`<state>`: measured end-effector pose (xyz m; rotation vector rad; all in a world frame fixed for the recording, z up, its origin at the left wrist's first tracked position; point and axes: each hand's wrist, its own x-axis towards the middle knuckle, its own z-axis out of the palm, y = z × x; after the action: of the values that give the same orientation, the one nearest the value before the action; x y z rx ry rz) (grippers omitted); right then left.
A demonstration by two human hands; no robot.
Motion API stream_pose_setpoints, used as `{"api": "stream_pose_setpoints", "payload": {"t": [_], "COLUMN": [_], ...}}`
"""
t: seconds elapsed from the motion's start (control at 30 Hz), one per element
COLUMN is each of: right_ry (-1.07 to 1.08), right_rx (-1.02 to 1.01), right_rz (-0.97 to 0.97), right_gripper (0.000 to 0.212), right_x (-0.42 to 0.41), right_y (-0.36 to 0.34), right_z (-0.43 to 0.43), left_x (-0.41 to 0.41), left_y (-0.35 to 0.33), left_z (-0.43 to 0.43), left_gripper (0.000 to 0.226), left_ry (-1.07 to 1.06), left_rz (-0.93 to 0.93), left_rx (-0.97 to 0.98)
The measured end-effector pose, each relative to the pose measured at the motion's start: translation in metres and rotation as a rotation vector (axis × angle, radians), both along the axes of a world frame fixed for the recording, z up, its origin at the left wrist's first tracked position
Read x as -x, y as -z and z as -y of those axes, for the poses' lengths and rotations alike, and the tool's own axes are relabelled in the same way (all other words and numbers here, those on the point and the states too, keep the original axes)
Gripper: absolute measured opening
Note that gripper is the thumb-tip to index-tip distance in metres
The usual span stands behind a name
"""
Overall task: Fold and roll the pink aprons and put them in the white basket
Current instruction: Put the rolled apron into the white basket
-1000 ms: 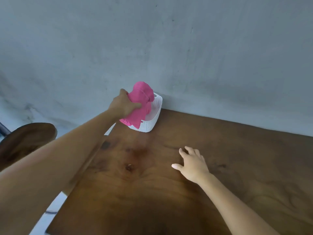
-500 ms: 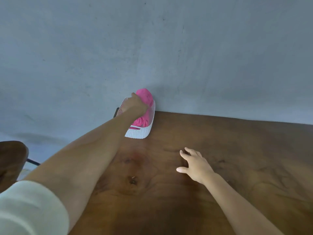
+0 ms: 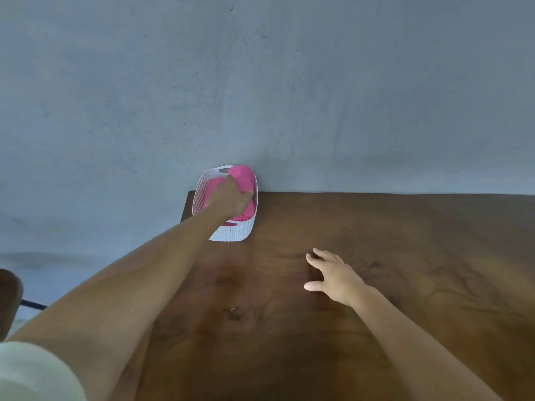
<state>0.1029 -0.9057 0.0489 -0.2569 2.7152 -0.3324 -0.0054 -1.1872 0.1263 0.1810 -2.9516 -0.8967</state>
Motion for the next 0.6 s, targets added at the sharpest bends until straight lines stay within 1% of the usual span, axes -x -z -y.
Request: {"api": "stream_pose_setpoints", "payload": {"t": [0.07,0.1,0.17,0.2,0.3,0.37,0.43,0.6], "right_ry": [-0.001,0.007,0.032,0.042,0.101,0.155,0.206,0.34], "right_rx": [0.008,0.015,0.031,0.035,0.081,0.121,0.141,0.133], "right_rz": [-0.011,-0.017,-0.041,-0.062,-0.098,-0.111,-0.129,-0.178], "right_gripper": [0.077,0.078,0.076,0.074,0.065,0.059,0.053,0.044], "right_x": [-0.001,-0.003,-0.006,-0.009,-0.019,-0.029,-0.044,-0.09], "right_y": [-0.001,-0.001,-0.001,-0.001,0.0,0.0,0.002,0.007], "right_z": [-0.001,-0.001,-0.002,-0.002,-0.008,-0.017,-0.029,-0.062], "left_x": [-0.008,-0.012,-0.023,-0.031,-0.062,-0.084,-0.105,-0.145], "left_y": [-0.003,-0.002,0.002,0.004,0.01,0.017,0.026,0.06], "left_z": [0.0,-0.001,-0.006,-0.009,-0.021,-0.035,-0.053,-0.1], "left_gripper": [0.063,0.064,0.057,0.052,0.038,0.032,0.03,0.033], "left_ry": [0.011,0.028,0.098,0.147,0.292,0.365,0.431,0.56], "left_rz": [-0.01,-0.032,-0.116,-0.183,-0.406,-0.481,-0.469,-0.291], "left_rx": [0.044,0.095,0.225,0.26,0.217,0.148,0.1,0.032]}}
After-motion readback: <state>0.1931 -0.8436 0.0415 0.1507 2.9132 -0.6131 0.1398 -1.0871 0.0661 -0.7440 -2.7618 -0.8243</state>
